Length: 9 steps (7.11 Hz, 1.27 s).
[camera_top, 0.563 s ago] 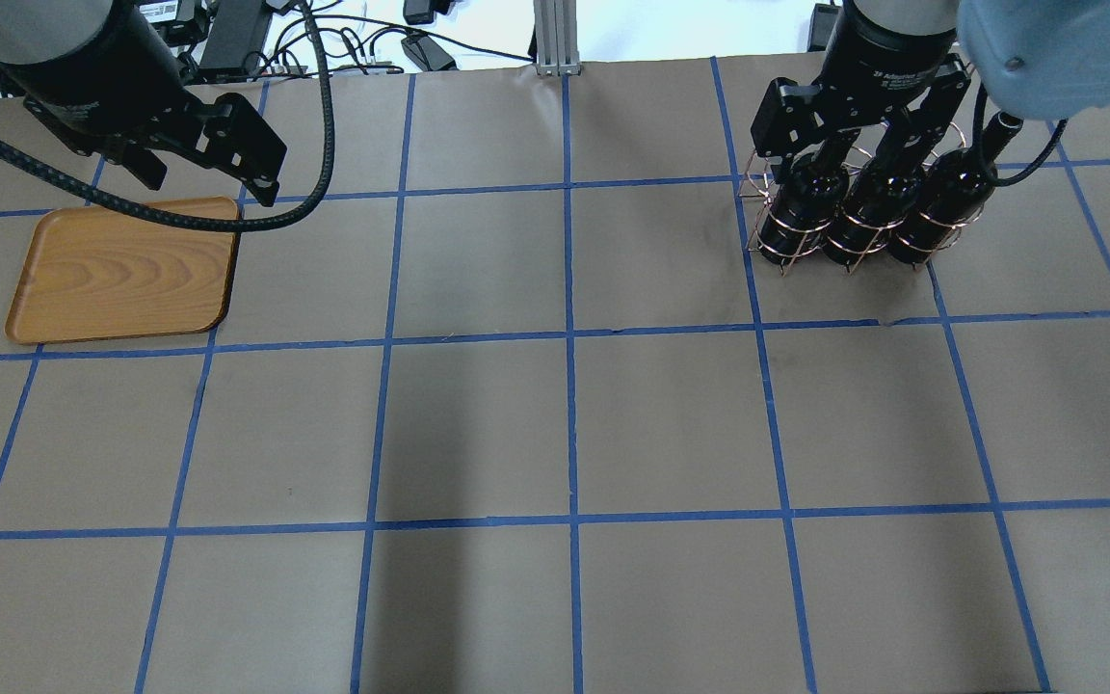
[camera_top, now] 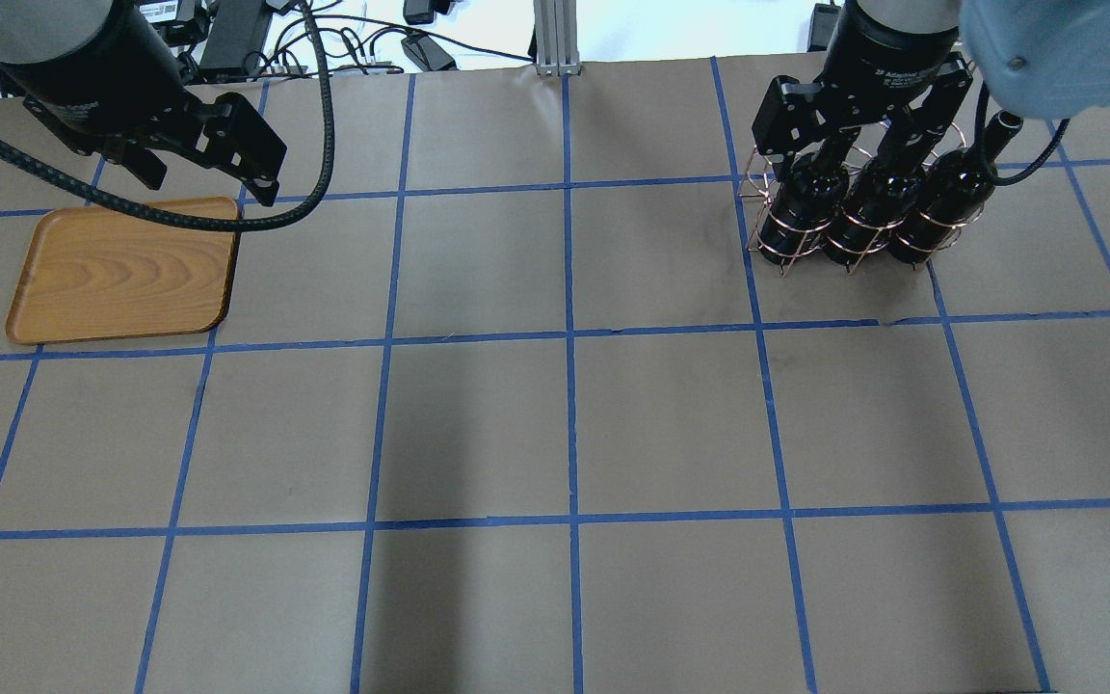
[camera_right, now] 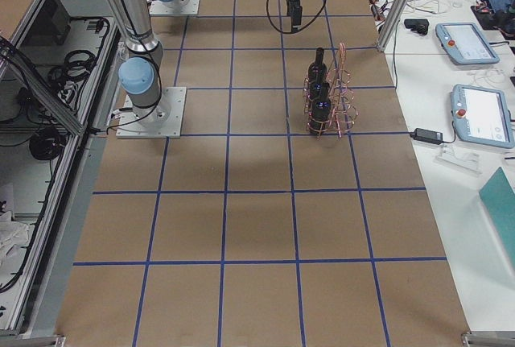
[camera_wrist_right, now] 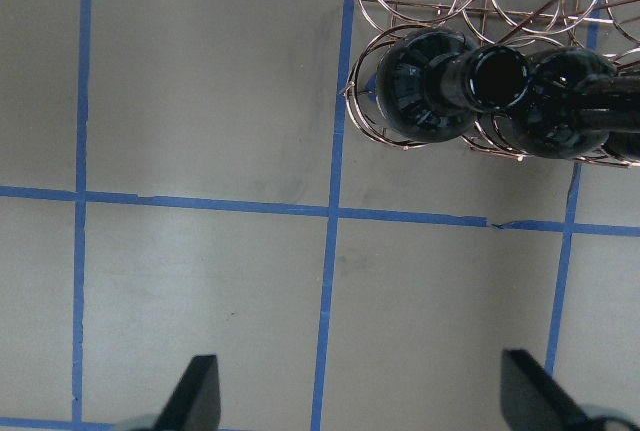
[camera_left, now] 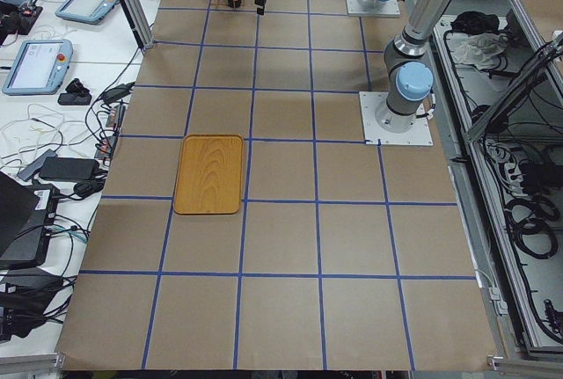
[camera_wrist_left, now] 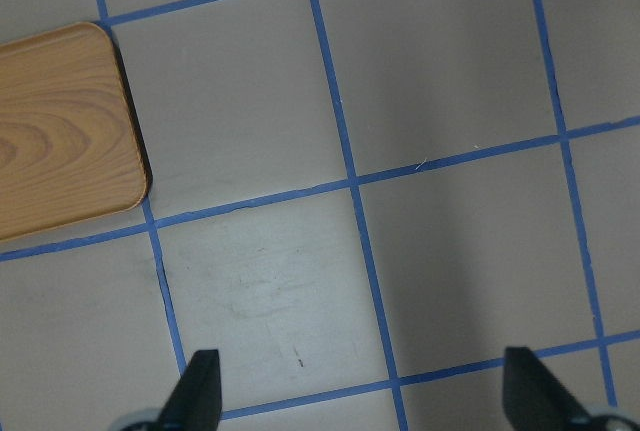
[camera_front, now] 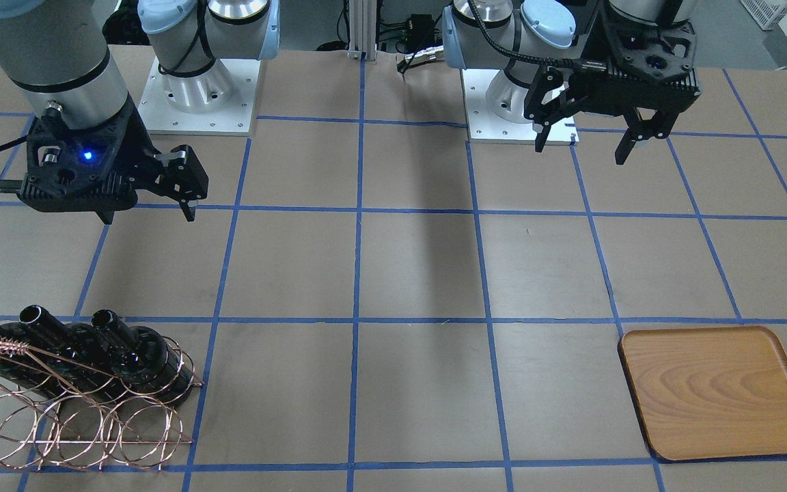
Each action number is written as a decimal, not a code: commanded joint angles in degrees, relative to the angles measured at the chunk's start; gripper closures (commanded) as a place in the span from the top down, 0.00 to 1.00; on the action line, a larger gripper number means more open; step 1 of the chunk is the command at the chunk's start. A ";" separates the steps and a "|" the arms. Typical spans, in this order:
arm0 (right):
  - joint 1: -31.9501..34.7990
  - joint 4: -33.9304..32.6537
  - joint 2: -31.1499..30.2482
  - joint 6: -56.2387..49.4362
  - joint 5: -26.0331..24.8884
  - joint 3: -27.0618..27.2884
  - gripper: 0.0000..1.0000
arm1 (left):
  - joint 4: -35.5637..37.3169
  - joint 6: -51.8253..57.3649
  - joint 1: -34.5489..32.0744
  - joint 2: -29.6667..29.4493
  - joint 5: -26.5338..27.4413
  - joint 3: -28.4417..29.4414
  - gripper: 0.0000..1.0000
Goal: Take wine from basket and place on tray
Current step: 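Move the right gripper over the copper wine rack toward the bottles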
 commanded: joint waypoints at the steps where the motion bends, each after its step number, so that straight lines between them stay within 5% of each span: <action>1: -0.20 0.19 -0.50 0.32 -0.09 0.03 1.00 | 0.00 0.00 0.00 0.00 0.00 -0.03 1.00; 9: -13.18 -2.69 0.12 -17.51 1.05 0.03 1.00 | -0.09 0.00 0.00 0.00 0.00 -0.03 1.00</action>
